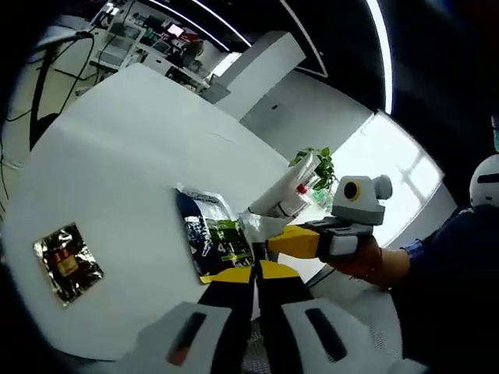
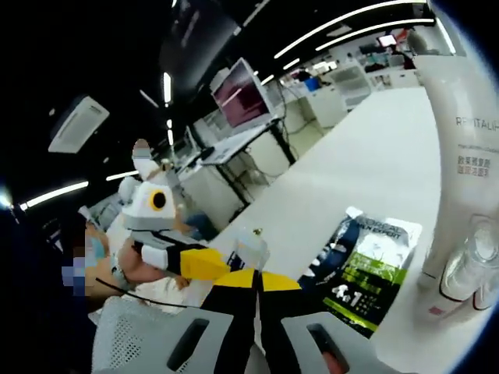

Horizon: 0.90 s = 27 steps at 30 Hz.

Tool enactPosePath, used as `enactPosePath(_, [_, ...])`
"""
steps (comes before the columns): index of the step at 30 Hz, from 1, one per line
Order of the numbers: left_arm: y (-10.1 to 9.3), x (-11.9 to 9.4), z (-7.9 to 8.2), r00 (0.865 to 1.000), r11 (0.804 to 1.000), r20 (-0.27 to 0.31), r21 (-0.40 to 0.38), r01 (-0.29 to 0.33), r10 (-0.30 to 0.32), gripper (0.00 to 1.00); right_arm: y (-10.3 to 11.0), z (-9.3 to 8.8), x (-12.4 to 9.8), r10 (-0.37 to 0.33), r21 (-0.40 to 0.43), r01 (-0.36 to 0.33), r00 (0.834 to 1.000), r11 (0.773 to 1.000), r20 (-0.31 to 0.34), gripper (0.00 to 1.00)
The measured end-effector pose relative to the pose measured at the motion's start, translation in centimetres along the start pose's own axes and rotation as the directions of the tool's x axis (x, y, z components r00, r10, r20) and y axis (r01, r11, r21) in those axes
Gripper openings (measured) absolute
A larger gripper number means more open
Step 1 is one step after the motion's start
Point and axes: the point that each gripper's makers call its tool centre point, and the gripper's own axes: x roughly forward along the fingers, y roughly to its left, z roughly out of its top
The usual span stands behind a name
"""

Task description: Arrange the skincare products in the storage area until every visible bottle or jar stands upright without overlapping.

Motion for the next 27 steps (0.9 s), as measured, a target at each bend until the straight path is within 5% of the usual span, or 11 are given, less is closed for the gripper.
enactPosePath(2, [0.6, 0.0, -0.2, 0.999, 0.999, -0.002, 0.016, -0.039, 0.039, 0.0, -0.3, -0.4, 0.4, -0.028, -0.004, 0.028, 1.0, 1.0, -0.009, 0.0])
enactPosePath(5, [3.2, -0.3, 0.2, 0.989, 0.988, 0.02, 0.025, -0.15, 0.149, 0.0, -2.4, -0.7, 0.0, -0.169, -0.14, 0.167, 0.986, 0.976, -0.006, 0.03])
enactPosePath(9, [6.7, -0.2, -1.4, 0.966, 0.969, -0.082, 0.051, -0.241, 0.244, 0.0, -2.3, -0.8, -1.3, -0.151, -0.113, 0.149, 0.988, 0.982, -0.016, 0.0])
enactPosePath(14, [7.8, 0.5, -1.7, 0.953, 0.961, -0.124, 0.024, -0.276, 0.277, 0.0, -4.0, -1.9, -2.2, -0.229, -0.16, 0.222, 0.973, 0.962, -0.027, 0.0])
enactPosePath(15, [8.6, 0.3, -1.8, 0.934, 0.944, -0.137, 0.076, -0.322, 0.33, 0.0, -4.2, -2.1, -2.2, -0.233, -0.162, 0.226, 0.972, 0.961, -0.032, 0.0])
enactPosePath(18, [8.9, 0.4, -2.3, 0.913, 0.918, -0.17, 0.211, -0.335, 0.371, 0.01, -4.9, -2.6, -1.9, -0.255, -0.171, 0.241, 0.965, 0.955, -0.059, 0.0])
enactPosePath(19, [8.4, 0.7, -2.0, 0.924, 0.922, -0.148, 0.224, -0.315, 0.352, 0.01, -5.1, -2.8, -1.9, -0.263, -0.184, 0.248, 0.963, 0.951, -0.065, 0.0])
enactPosePath(20, [8.7, 0.5, -2.0, 0.912, 0.912, -0.161, 0.24, -0.334, 0.376, 0.01, -5.3, -3.0, -1.9, -0.281, -0.205, 0.261, 0.957, 0.943, -0.072, 0.0])
enactPosePath(27, [9.0, 0.6, -1.8, 0.891, 0.855, -0.176, 0.409, -0.32, 0.418, 0.04, -5.4, -3.9, -1.6, -0.285, -0.247, 0.254, 0.953, 0.935, -0.101, 0.0])
